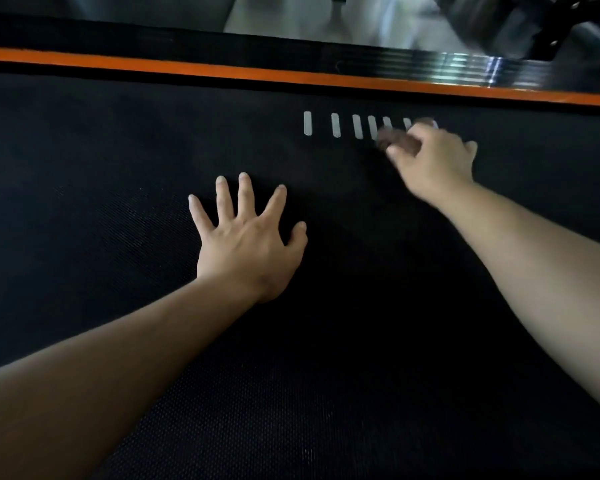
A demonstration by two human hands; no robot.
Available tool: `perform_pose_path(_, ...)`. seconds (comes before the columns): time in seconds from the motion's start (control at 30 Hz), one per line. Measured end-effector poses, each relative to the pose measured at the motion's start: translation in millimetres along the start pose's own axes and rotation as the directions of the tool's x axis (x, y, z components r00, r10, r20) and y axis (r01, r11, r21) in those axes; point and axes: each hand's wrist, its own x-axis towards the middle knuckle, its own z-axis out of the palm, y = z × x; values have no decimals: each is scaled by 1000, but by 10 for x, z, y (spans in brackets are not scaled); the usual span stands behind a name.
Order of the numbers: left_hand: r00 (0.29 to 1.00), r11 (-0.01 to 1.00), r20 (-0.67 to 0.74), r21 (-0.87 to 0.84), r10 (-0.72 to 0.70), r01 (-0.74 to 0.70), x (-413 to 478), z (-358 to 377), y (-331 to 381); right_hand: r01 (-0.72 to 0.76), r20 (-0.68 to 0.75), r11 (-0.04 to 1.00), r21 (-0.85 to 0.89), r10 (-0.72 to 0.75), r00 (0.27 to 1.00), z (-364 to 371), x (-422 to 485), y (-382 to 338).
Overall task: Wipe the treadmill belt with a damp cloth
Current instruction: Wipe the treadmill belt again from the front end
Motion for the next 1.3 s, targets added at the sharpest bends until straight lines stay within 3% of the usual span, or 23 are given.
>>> perform_pose_path(0.03, 1000, 1000, 1, 2, 0, 0, 4, 1, -4, -74, -10, 997, -9, 74, 997, -4, 49, -7)
perform_pose_path(0.1, 1000, 1000, 5, 0, 6, -6, 9, 5, -9, -79, -20, 997, -26, 79, 997, 15, -91, -113)
perform_pose_path(0.27, 1000, 1000, -3, 19, 3, -3, 19, -3, -25, 239, 81, 959, 155, -253, 964, -232, -1326, -434)
perform_pose_path(0.33, 1000, 1000, -4, 17, 5, -4, 7, -6, -19, 275, 134, 955, 111, -288, 948, -346, -1400, -349)
perform_pose_path(0.47, 1000, 998, -7, -54, 24, -24, -42, -54, -33, -44, 69, 999, 2, 43, 997, -309, -1010, -139)
perform_pose_path(0.5, 999, 996, -6, -83, 34, -34, -80, -70, -48, -58, 46, 998, -20, 59, 997, -292, -1069, -191)
perform_pose_path(0.6, 997, 986, 28, -148, 79, -74, -320, -119, -64, 89, 89, 993, 79, -96, 991, -363, -1717, -463)
perform_pose_path(0.67, 992, 984, 53, -140, 115, -107, -564, -119, -67, 223, 218, 944, 244, -278, 936, -582, -2270, -567)
perform_pose_path(0.77, 990, 983, 74, -144, 122, -111, -897, -104, -63, 328, 298, 902, 282, -407, 864, -713, -2410, -406)
perform_pose_path(0.83, 988, 988, 105, -125, 110, -96, -1049, -89, -50, 282, 225, 941, 188, -321, 920, -646, -2211, -294)
perform_pose_path(0.93, 986, 994, 141, -80, 89, -78, -1200, -75, -21, 81, 121, 988, 130, -97, 988, -576, -2055, -272)
perform_pose_path(1.0, 987, 995, 147, -84, 58, -46, -1235, -80, 17, 154, 152, 973, 170, -180, 972, -623, -2248, -316)
perform_pose_path(1.1, 987, 995, 163, -95, 3, 12, -1235, -96, 122, 272, 299, 893, 359, -386, 873, -831, -2624, -299)
perform_pose_path(1.17, 985, 995, 172, -88, -34, 50, -1263, -123, 179, 325, 329, 877, 354, -442, 834, -915, -2629, -181)
perform_pose_path(1.23, 981, 994, 182, -75, -62, 77, -1320, -151, 225, 320, 240, 919, 231, -373, 896, -864, -2422, -30)
perform_pose_path(1.3, 977, 994, 200, -65, -72, 87, -1424, -161, 303, 165, 169, 972, 167, -193, 967, -816, -2196, 93)
